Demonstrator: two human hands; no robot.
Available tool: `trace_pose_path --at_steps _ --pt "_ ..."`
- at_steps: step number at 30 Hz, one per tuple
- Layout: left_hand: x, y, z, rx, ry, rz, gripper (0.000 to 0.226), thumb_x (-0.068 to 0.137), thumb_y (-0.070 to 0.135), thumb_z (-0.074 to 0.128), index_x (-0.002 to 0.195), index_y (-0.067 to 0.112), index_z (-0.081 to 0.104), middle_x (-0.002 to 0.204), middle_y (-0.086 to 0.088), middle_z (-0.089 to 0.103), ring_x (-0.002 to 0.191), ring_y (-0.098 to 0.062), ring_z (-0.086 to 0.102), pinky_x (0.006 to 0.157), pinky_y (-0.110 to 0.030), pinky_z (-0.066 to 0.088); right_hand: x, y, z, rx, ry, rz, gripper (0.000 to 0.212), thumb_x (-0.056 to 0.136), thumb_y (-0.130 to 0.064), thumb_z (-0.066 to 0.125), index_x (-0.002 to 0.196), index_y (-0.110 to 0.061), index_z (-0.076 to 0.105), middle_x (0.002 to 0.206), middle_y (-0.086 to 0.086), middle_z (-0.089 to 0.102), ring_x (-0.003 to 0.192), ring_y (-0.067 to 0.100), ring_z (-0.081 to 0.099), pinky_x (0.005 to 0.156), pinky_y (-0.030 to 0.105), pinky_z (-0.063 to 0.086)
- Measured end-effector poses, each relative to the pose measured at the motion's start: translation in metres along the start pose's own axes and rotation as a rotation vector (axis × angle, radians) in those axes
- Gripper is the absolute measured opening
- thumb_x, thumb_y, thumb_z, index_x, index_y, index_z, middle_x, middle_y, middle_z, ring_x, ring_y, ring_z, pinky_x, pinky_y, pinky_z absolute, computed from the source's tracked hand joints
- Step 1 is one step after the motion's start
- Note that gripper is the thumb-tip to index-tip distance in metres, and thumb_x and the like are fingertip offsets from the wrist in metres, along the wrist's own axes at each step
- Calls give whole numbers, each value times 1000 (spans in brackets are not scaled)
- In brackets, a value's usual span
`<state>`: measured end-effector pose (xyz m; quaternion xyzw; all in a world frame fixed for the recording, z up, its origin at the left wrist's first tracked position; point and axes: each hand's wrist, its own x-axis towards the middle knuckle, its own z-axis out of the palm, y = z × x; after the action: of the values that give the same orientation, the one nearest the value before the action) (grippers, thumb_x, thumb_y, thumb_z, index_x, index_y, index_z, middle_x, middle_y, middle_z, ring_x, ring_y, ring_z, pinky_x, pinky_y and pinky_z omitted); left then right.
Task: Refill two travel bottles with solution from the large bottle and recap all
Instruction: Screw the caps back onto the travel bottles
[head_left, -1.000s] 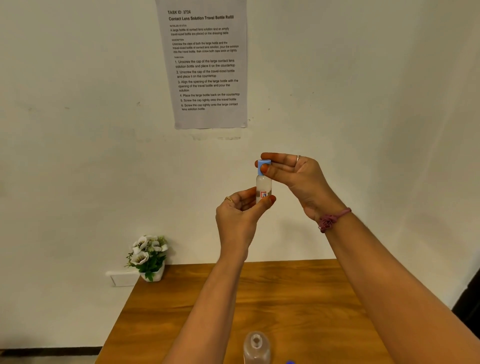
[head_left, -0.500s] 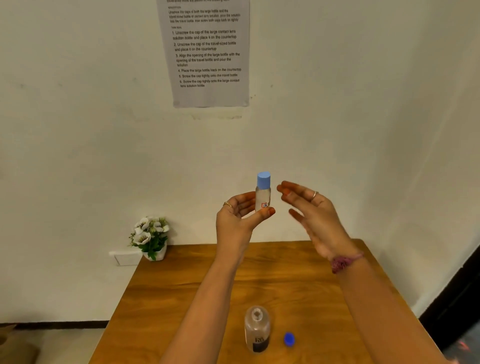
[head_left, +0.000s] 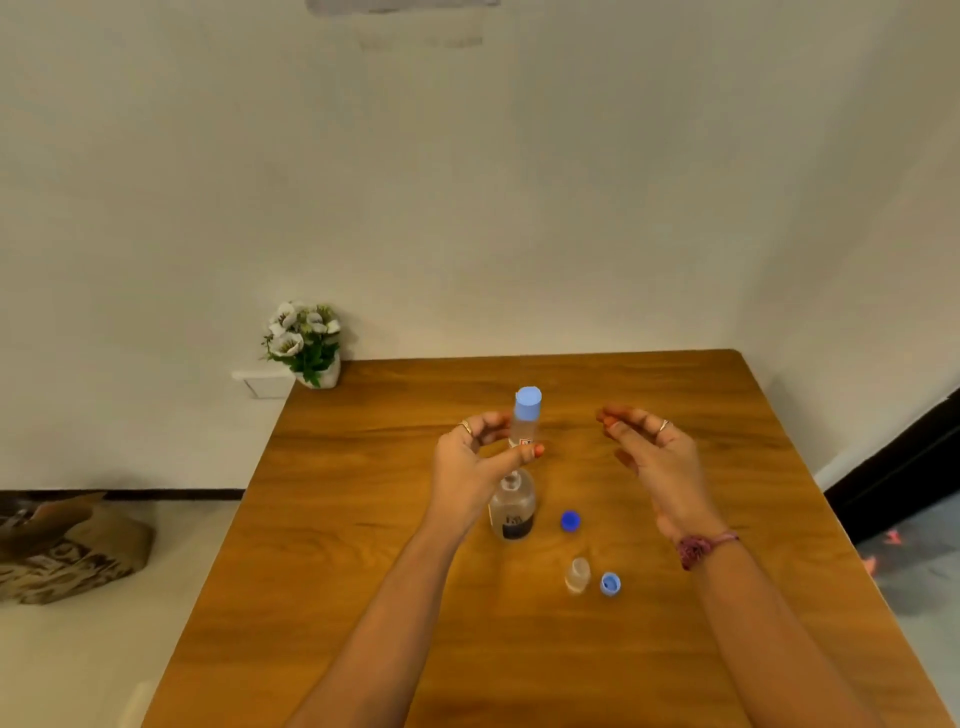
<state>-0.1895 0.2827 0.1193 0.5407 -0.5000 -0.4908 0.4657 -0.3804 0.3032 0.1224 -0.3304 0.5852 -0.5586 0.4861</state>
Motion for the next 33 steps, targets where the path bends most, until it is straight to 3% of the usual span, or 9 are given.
trace_pose_path --at_steps 9,12,14,21,23,28,33 --pt "-24 -52 4 134 -20 -112 53 62 11 86 111 9 65 104 -3 71 98 -13 67 82 -25 56 -6 49 -17 -66 47 60 20 89 -7 58 106 -16 66 101 -4 69 91 0 64 68 10 48" --pt "-35 -67 3 136 -28 -155 50 60 7 86 106 6 65 97 -3 72 92 -12 67 78 -20 54 -7 60 -22 -61 75 73 21 89 -5 57 106 -15 65 102 -2 69 93 2 63 71 12 49" --pt "-43 -79 2 132 -47 -180 48 60 4 86 102 6 65 94 -5 72 92 -17 69 81 -25 55 -8 67 -25 -58 101 77 21 89 -4 57 107 -14 65 103 -1 68 94 5 63 74 14 49" --pt "-61 -115 6 263 -112 -251 43 61 8 86 92 26 61 96 3 69 93 -6 63 82 -21 53 -9 91 -33 -44 166 95 20 88 -1 57 103 -13 65 99 0 68 91 5 64 77 14 52" --pt "-60 -125 9 306 -109 -280 43 62 8 85 94 23 61 95 5 67 92 -5 61 80 -17 52 -9 99 -35 -70 164 104 19 89 -2 58 103 -13 65 100 0 68 93 6 64 78 18 52" --pt "-51 -153 16 375 -99 -365 45 65 8 84 105 11 62 102 0 69 99 -11 63 86 -26 53 -7 123 -40 -166 150 158 17 88 -8 60 100 -19 66 99 -3 69 96 7 64 80 22 50" --pt "-47 -168 19 383 -124 -430 46 68 9 82 110 12 62 107 1 68 100 -9 62 86 -23 51 -9 140 -45 -240 100 184 18 89 -6 58 103 -16 65 98 -3 68 96 9 63 76 18 49"
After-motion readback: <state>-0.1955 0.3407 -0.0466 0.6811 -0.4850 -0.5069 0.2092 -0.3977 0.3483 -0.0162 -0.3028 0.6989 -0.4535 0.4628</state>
